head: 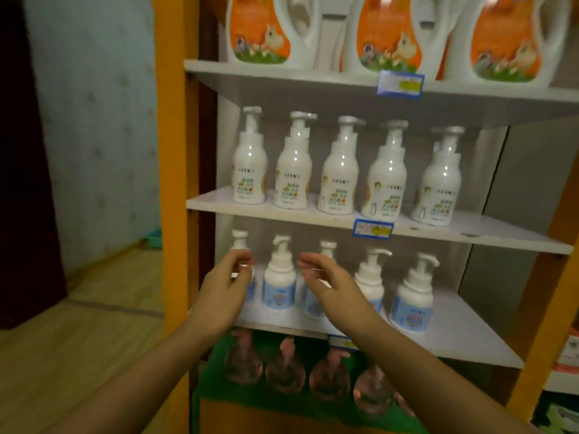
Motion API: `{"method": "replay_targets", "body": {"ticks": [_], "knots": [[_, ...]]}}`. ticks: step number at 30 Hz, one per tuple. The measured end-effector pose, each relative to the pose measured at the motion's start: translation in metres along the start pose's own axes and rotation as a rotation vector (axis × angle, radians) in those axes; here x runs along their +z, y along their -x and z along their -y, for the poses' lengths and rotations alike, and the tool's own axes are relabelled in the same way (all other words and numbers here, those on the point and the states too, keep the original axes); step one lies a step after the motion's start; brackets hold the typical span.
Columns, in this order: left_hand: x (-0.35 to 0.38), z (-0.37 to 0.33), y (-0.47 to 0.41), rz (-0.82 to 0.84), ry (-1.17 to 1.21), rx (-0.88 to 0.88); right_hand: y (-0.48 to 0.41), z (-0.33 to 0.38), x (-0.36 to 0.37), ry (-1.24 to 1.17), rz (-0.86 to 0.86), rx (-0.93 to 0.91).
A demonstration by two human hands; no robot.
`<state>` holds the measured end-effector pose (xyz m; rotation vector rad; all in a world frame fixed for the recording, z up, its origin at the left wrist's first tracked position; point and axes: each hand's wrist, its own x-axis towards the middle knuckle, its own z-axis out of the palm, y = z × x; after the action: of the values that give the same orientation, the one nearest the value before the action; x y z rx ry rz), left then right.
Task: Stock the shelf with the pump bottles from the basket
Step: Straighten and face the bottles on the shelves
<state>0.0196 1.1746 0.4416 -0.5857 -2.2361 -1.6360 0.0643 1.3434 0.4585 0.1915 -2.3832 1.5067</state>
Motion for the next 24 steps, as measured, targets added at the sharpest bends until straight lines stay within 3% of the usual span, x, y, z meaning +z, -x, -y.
{"method": "replay_targets", "body": {"ticks": [9,14,24], "knots": [[-0.029,-0.048,-0.094,-0.067,0.077,-0.021,-0.098,0.088,0.03,0.124,0.05,-0.113],[-0.031,-0.034,-0.141,0.035,-0.021,-0.097,-0.143,0.089,0.041,0.279,-0.029,0.032],[-0.026,-0.013,-0.164,0.062,-0.18,-0.113,-0.165,0.076,0.059,0.413,-0.083,0.042]]}}
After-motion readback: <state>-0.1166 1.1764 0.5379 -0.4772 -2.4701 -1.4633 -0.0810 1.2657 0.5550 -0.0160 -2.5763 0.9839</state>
